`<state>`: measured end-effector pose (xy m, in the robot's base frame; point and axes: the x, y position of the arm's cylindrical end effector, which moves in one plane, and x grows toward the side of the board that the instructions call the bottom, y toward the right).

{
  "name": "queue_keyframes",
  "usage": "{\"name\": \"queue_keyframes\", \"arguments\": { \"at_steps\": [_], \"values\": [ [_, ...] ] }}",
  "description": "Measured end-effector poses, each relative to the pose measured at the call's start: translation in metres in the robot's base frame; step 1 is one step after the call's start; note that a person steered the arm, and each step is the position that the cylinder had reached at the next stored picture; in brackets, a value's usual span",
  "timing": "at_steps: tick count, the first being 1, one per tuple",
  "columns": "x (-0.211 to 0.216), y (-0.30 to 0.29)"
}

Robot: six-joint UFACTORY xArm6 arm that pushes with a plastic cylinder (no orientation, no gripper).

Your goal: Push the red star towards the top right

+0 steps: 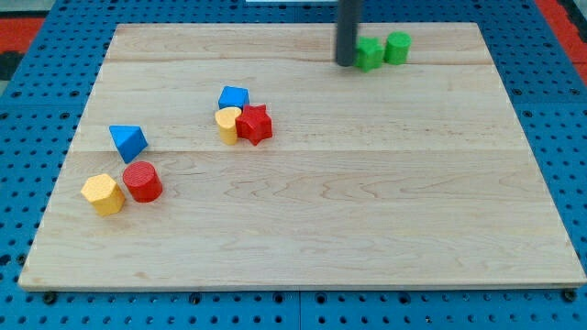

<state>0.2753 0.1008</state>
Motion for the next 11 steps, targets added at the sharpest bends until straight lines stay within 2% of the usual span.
{"name": "queue_keyframes", "arguments": {
  "at_steps": [1, 3, 4, 5, 7, 8, 11],
  "values": [
    [0.006, -0.019],
    [0.169, -0.071],
    [0.163, -0.161],
    [0.153, -0.180],
    [0.078, -0.138],
    [0.058, -0.149],
    [0.042, -0.194]
  ]
}}
